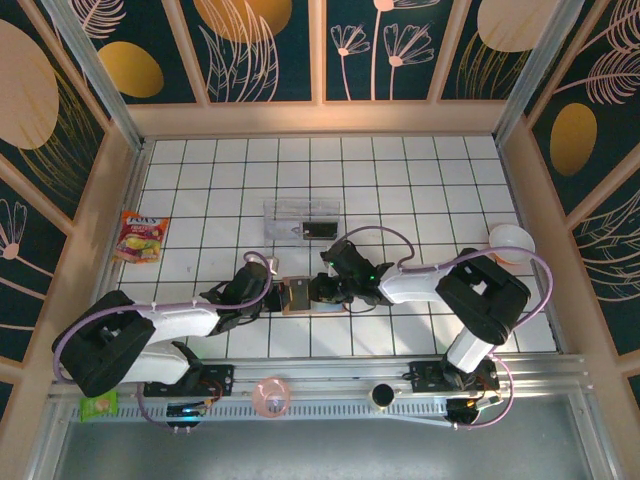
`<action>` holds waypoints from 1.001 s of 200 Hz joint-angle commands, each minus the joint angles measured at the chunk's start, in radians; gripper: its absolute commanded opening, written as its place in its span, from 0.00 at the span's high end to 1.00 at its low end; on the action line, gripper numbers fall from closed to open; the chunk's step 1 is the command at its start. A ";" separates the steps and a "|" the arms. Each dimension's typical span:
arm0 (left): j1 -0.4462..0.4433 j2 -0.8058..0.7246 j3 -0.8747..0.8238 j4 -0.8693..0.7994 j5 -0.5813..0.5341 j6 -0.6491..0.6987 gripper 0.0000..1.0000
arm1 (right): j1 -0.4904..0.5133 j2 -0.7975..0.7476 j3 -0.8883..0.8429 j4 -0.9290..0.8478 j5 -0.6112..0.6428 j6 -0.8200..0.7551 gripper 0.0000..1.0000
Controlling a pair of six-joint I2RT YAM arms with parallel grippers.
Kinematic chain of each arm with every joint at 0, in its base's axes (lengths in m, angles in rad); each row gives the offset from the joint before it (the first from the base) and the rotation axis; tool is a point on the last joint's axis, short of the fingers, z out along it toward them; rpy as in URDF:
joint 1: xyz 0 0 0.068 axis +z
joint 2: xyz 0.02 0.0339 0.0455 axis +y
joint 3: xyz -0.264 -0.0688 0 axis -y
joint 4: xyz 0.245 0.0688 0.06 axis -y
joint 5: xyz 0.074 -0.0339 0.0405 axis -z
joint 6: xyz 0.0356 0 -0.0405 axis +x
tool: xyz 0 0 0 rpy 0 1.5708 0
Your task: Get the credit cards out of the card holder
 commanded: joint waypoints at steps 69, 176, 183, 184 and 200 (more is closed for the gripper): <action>0.007 0.048 -0.019 0.004 0.026 0.012 0.95 | -0.002 0.062 0.032 -0.017 -0.005 0.011 0.81; 0.005 0.049 -0.019 0.007 0.024 0.018 0.98 | 0.019 -0.048 -0.024 -0.068 0.107 0.047 1.00; 0.007 0.050 -0.017 0.007 0.022 0.020 0.98 | 0.021 -0.061 -0.030 -0.082 0.119 0.049 1.00; 0.006 0.051 -0.017 0.006 0.022 0.020 0.98 | 0.022 -0.063 -0.030 -0.084 0.121 0.049 1.00; 0.005 0.052 -0.013 0.006 0.021 0.024 0.98 | 0.025 -0.090 -0.043 -0.115 0.145 0.051 1.00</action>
